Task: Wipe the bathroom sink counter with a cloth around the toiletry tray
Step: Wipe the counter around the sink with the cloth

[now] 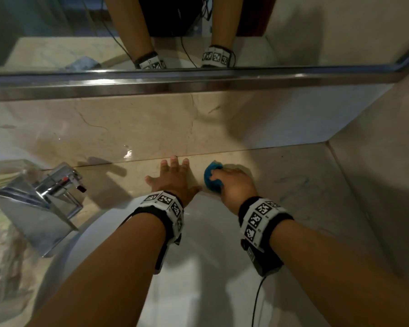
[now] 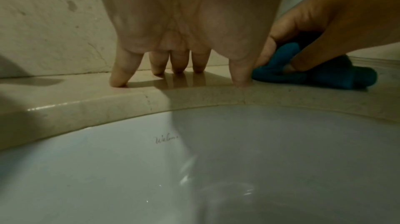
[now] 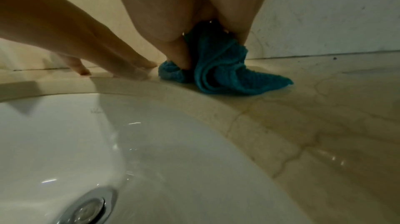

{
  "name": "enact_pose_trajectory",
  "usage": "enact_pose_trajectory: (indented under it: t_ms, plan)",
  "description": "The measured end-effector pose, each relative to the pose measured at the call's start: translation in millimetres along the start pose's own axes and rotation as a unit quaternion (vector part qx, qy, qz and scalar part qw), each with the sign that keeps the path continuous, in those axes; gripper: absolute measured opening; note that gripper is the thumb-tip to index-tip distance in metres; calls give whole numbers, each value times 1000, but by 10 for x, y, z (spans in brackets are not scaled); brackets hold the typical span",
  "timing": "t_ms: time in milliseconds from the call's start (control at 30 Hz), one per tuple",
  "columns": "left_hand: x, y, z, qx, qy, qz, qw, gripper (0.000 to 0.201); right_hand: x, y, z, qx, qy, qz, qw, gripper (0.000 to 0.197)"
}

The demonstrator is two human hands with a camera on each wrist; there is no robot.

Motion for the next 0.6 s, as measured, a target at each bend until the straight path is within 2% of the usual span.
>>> enact_pose_trajectory:
  t_ms: [100, 167, 233, 267, 333, 400, 467, 533, 600]
  plan:
    - [44, 30, -8, -15, -12, -20, 1000, 82, 37, 60, 85, 13, -36, -31, 999, 44]
    - [-41, 162, -19, -11, 34, -32, 999, 68, -4, 129, 153, 2, -18, -40, 999, 41]
    - [-119, 352, -48, 31, 77, -20, 996, 51, -33, 230, 172, -5, -3, -26, 1000, 42]
    - [-102, 452, -76, 73, 70, -30, 994, 52, -19, 281, 148, -1, -2, -33, 999, 40]
    - [17, 541, -128, 134, 11, -75, 988, 67, -74, 370, 92, 30, 4, -34, 999, 26]
    - [133, 477, -206, 132, -13, -83, 988, 75, -149, 485, -51, 66, 16, -52, 996, 26]
    - [189, 431, -247, 122, -8, -82, 989, 78, -249, 558, -174, 98, -20, -81, 992, 40]
    - [193, 443, -256, 122, -8, -83, 989, 81, -388, 577, -225, 92, -8, -50, 995, 49]
    - [165, 454, -271, 118, -13, -81, 990, 83, -405, 574, -254, 95, -11, -36, 995, 48]
Point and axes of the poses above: each hand's wrist, its own z-axis away from the middle knuckle, its own x-axis out of the palm, y = z × x, the point moved 6 cm from there along -z, towards the middle knuckle, and after that the axes turned 10 degrees about x, right-handed, at the moved point
